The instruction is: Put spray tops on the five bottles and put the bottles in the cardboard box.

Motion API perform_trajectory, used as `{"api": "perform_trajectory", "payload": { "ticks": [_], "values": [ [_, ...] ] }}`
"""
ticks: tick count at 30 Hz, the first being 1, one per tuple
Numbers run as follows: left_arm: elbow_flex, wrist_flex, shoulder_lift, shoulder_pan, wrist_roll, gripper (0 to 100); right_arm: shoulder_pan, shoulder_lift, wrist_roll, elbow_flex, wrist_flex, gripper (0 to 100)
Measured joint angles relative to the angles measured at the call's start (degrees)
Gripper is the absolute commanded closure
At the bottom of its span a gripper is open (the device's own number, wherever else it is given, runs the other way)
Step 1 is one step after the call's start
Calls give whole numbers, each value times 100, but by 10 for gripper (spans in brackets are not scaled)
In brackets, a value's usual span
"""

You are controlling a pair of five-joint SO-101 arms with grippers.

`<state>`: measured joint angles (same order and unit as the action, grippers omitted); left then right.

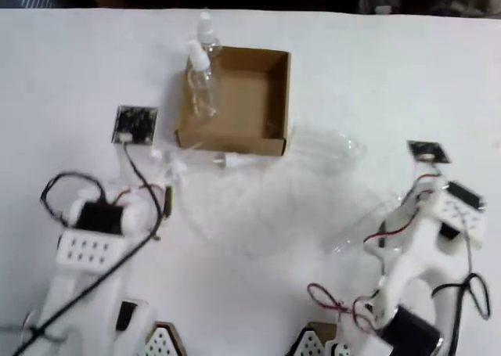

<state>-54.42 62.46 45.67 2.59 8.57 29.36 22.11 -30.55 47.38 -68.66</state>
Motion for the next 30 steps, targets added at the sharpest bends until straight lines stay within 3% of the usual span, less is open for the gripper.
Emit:
{"api": "perform_trajectory", "payload": {
  "ticks": [5, 12, 30],
  "values": [
    [536, -325, -1327, 26, 387, 954, -387, 633, 246, 782, 431, 982],
    [1160, -738, -3059, 26, 738, 795, -431, 879, 264, 1011, 642, 982],
    [3226, -756, -5732, 26, 835, 819, -545, 879, 273, 1204, 905, 982]
  ]
}}
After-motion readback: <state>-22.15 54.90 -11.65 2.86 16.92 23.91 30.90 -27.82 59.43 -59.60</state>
